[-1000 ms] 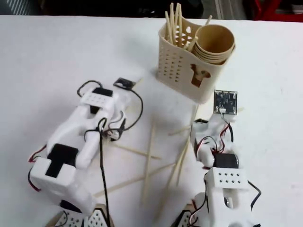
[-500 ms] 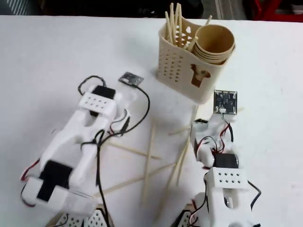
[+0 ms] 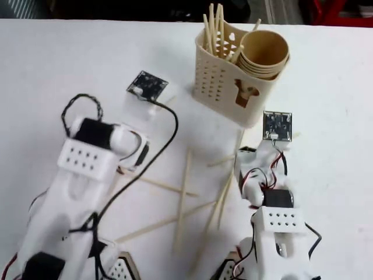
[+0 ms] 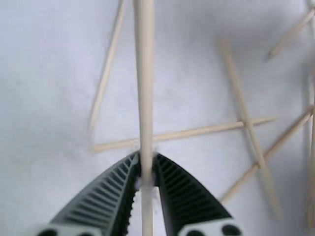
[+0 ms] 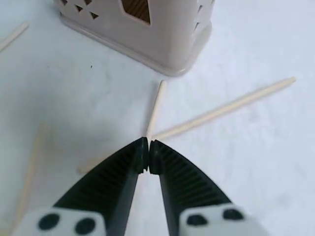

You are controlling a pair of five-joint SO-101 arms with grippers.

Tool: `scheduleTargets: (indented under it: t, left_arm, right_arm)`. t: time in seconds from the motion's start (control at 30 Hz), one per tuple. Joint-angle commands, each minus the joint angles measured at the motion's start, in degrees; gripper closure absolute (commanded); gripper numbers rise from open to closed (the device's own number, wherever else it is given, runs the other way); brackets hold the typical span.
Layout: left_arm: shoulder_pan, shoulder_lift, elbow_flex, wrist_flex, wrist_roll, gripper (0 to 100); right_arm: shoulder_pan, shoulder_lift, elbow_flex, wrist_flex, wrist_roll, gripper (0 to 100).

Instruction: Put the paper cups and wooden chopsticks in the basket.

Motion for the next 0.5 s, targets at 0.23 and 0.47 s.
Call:
scheduleTargets:
  t: [0.23, 0.47]
  left_arm:
    - [0.6, -13.8, -1.9, -2.8, -3.9, 98]
    - [0.6, -20.6, -1.9, -7.9, -3.6, 98]
  right_arm:
    - [0.3, 0.0, -0.3, -1.2, -0.5, 98.1]
    - [0.3, 0.1, -0.3, -1.2, -0.5, 98.1]
